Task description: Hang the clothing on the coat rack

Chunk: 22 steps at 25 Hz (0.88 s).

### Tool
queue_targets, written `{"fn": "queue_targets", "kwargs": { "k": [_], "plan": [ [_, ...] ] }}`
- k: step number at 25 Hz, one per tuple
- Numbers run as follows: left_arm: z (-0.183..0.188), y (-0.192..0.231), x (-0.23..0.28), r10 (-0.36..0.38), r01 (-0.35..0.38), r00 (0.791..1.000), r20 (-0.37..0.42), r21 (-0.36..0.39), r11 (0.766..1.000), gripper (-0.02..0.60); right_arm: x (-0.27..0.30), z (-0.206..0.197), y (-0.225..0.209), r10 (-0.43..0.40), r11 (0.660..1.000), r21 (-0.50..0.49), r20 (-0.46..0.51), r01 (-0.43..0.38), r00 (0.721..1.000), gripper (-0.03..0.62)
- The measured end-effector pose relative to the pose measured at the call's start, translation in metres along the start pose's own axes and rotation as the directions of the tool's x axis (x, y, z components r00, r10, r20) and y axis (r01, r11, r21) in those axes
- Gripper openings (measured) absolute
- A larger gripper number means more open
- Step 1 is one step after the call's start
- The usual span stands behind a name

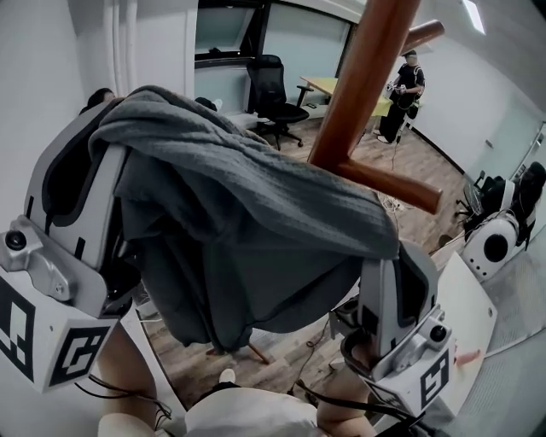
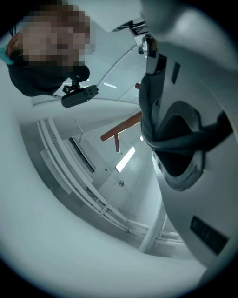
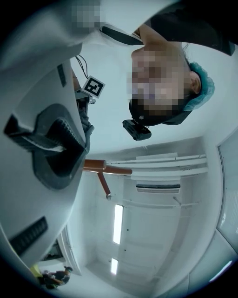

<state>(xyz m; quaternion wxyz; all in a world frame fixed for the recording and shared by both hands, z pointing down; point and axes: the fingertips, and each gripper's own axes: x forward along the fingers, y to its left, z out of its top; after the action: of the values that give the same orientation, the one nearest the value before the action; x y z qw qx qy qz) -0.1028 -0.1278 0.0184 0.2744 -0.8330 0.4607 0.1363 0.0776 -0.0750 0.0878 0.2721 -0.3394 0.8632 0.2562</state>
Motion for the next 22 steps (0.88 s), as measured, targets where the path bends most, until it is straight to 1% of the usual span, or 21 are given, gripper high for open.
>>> {"fn": "queue_targets", "kwargs": {
  "k": [2,4,6,11,15,20,22],
  "plan": [
    [-0.004,0.001,0.011,-0.047,0.047,0.999,0.007,-0.005,0.999,0.043,0.0,-0.001,-0.003,-0.019,1.0,-0.005,-0.008,0.019,1.0,0.023],
    [-0.011,0.003,0.02,-0.085,0.085,0.996,-0.004,-0.038,0.996,0.043,0.001,-0.003,-0.004,-0.03,0.999,-0.014,-0.019,0.03,0.999,0.023],
    [-0.021,0.005,0.028,-0.108,0.106,0.994,-0.023,-0.065,0.992,0.043,0.0,-0.006,-0.005,-0.042,0.999,-0.022,-0.029,0.042,0.999,0.023],
    [-0.053,-0.005,0.041,-0.134,0.126,0.986,-0.098,-0.089,0.988,0.043,-0.013,-0.017,-0.012,-0.087,0.996,-0.04,-0.066,0.085,0.994,0.023],
    [-0.079,0.001,0.042,-0.147,0.131,0.974,-0.173,-0.103,0.986,0.043,-0.011,-0.034,-0.005,-0.109,0.994,-0.007,-0.122,0.109,0.987,0.023],
    [-0.118,0.0,0.037,-0.207,0.161,0.95,-0.232,-0.203,0.966,0.043,-0.012,-0.06,0.001,-0.118,0.99,0.052,-0.183,0.129,0.976,0.023],
    [-0.134,-0.005,0.038,-0.223,0.168,0.942,-0.25,-0.224,0.96,0.043,-0.014,-0.069,0.0,-0.117,0.99,0.059,-0.201,0.132,0.973,0.023]
  ]
}}
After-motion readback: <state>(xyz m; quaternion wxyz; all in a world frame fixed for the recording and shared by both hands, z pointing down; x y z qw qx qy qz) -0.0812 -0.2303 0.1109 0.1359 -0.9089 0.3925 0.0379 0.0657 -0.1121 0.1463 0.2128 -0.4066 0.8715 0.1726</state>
